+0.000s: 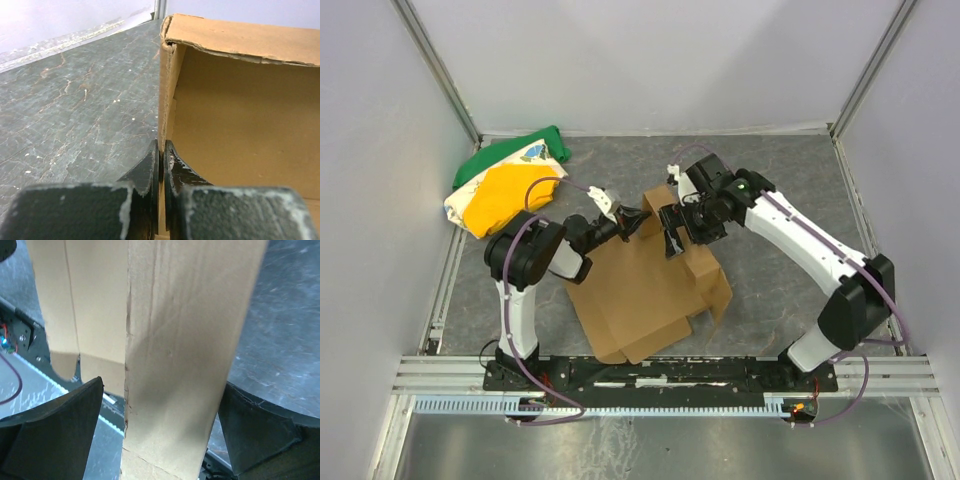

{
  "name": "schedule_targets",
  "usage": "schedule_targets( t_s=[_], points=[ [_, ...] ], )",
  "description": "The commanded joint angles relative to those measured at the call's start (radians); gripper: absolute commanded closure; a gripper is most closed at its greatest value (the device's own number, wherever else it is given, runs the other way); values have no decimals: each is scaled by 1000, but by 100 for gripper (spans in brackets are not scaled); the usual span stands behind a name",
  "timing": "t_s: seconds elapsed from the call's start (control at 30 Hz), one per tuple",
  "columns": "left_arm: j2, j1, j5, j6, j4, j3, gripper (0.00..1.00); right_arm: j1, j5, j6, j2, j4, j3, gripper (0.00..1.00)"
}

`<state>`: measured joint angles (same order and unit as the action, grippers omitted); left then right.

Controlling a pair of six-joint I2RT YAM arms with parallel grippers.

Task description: Fold the paper box

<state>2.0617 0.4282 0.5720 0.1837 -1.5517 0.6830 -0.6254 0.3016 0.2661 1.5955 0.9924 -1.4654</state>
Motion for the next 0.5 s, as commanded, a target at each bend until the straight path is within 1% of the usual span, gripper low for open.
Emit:
schedule_targets(
  t_s=[0.0,0.1,0.2,0.3,0.37,0.47],
  points=[
    [-21,15,-118,28,-177,-31,97,-4,-163,50,-121,-72,-11,1],
    [-47,36,-209,22,-176,-54,97,-4,-312,82,-191,-90,6,1],
    [-92,59,-306,-12,-176,-89,97,-4,-523,126,-286,-125,56,1],
    [-164,88,-462,-52,-141,-138,97,-4,-701,186,-390,-146,107,1],
    [-233,116,-581,-67,-67,-167,97,-3,-791,215,-438,-145,136,1],
    [-367,155,-746,-74,145,-184,97,-2,-862,243,-483,-152,183,1]
  ],
)
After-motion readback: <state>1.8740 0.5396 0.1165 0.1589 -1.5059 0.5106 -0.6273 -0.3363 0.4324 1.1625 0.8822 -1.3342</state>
